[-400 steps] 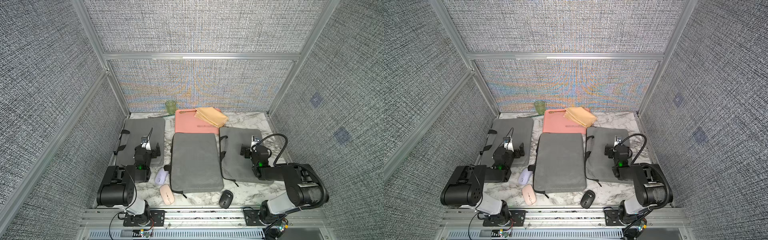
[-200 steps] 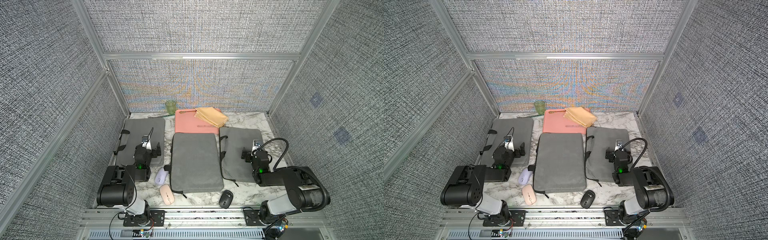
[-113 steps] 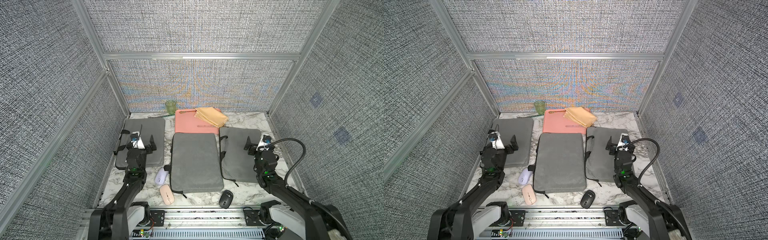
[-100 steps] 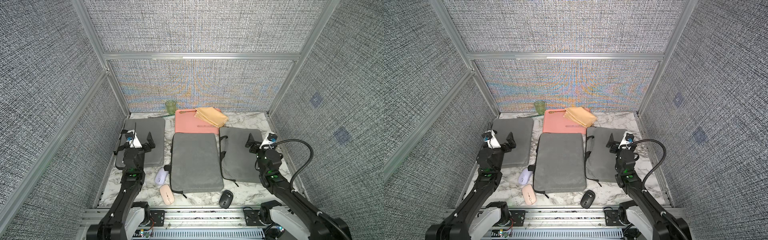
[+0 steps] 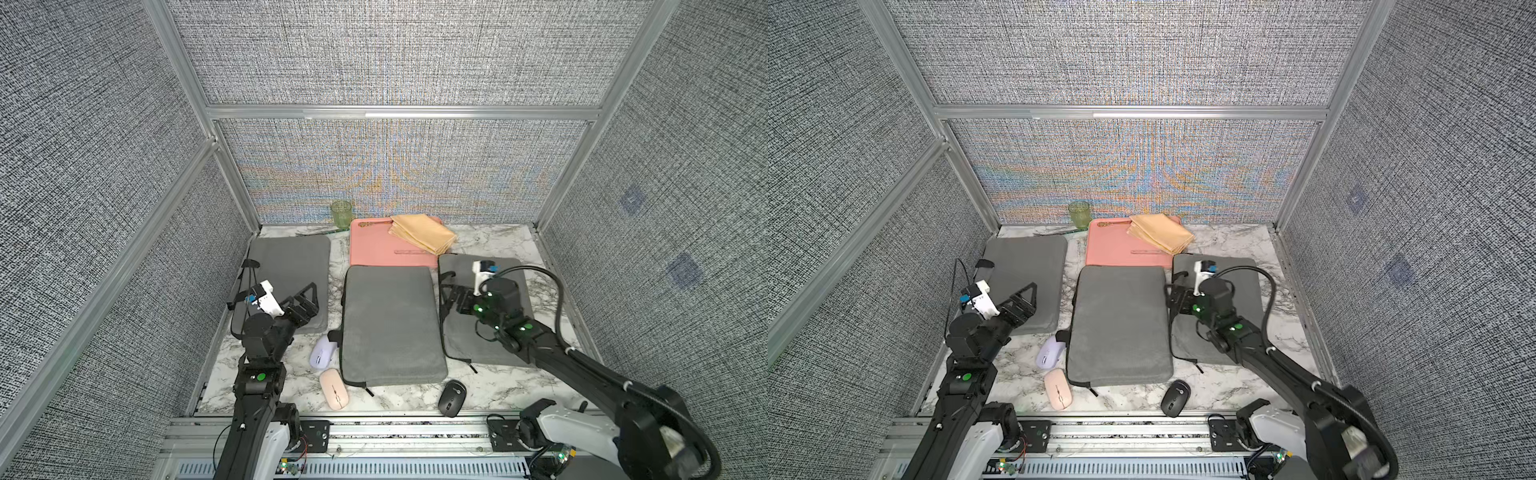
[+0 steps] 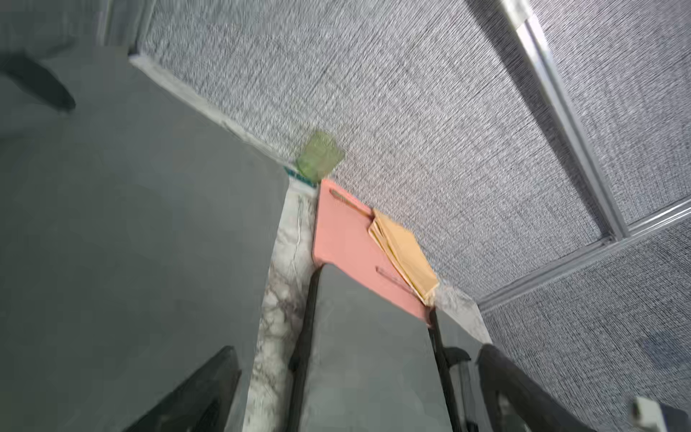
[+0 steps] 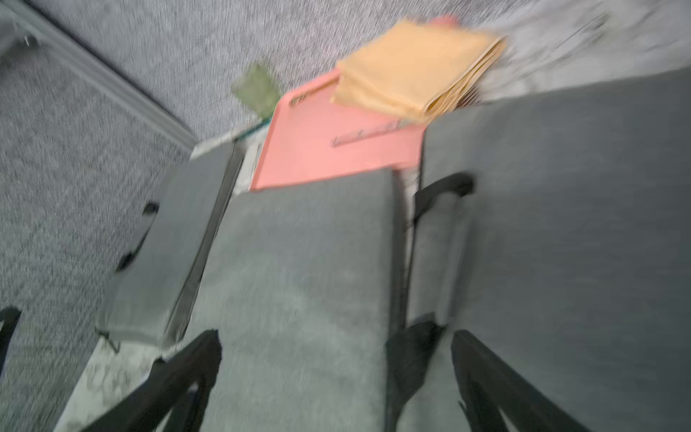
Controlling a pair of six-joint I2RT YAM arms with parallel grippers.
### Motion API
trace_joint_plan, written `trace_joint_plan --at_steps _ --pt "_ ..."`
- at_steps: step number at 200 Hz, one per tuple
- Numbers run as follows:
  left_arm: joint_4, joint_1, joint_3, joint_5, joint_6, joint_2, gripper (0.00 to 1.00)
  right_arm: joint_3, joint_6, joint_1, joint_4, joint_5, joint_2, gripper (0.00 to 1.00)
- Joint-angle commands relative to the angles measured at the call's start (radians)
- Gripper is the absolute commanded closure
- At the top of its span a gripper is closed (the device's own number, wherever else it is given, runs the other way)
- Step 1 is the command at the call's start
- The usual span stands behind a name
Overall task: Put the mouse into the laptop bag
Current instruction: Adjust the zippered laptop bag at the center of the board.
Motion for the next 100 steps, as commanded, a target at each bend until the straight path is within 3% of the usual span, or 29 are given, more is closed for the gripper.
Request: trace_joint_plan --at_steps 1,28,38,58,100 --pt "-0.025 -0.001 -0.032 0.076 -0.091 -0.039 0.01 0.077 0.040 0.116 -0.058 0.031 0.155 0.04" --pt "-0.182 -0.011 0.005 0.083 -0.081 -0.048 0.00 0.233 0.066 0.202 -0.138 0.039 0.363 0.15" --pt "-0.202 -0.020 -0.005 0.099 -0.076 -0.026 0.04 0.249 0.080 0.215 -0.141 0.033 0.405 0.18" --pt "-0.178 -0.055 -0.047 0.136 -0.093 0.027 0.17 0.234 0.101 0.243 -0.134 0.079 0.428 0.19" --pt "-0.191 -0.247 -0.016 -0.001 -0.037 0.194 0.18 0.187 0.134 0.277 -0.179 0.202 0.392 0.20"
